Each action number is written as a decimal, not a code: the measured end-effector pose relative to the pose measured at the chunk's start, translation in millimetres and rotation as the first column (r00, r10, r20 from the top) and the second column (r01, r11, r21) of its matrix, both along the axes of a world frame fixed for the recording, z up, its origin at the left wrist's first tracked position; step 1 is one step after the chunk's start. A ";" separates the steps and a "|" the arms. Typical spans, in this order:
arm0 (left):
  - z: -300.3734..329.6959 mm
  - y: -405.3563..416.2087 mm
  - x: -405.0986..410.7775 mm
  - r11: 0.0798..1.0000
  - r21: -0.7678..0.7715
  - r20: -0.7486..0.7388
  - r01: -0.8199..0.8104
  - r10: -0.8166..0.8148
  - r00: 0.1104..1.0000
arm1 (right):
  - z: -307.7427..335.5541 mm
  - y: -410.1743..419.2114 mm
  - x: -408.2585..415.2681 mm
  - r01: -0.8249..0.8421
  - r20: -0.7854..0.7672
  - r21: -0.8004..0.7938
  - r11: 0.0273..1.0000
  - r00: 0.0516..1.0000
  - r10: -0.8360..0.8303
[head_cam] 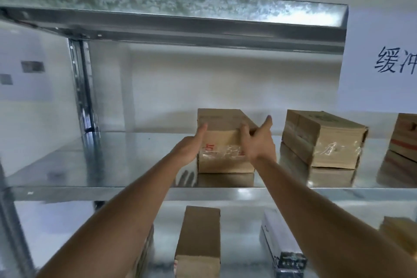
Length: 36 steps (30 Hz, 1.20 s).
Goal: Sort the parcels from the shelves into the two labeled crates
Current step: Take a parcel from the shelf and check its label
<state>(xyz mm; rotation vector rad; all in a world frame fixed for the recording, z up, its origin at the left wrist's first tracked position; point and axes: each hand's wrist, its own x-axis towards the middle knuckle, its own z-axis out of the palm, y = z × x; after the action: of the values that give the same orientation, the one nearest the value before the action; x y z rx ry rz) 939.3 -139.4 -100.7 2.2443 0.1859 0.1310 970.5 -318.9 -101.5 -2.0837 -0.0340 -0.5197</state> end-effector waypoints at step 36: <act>-51.1 25.9 9.5 0.717 -0.612 0.325 0.334 -0.157 0.933 | -45.3 -21.6 13.3 -0.482 -0.003 0.639 0.599 0.778 0.629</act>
<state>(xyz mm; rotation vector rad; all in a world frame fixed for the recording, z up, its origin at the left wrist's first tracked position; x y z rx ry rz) 948.8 -113.5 -151.9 1.4945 -0.1921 0.1712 983.8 -340.5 -146.8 -1.3567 -0.3412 0.1169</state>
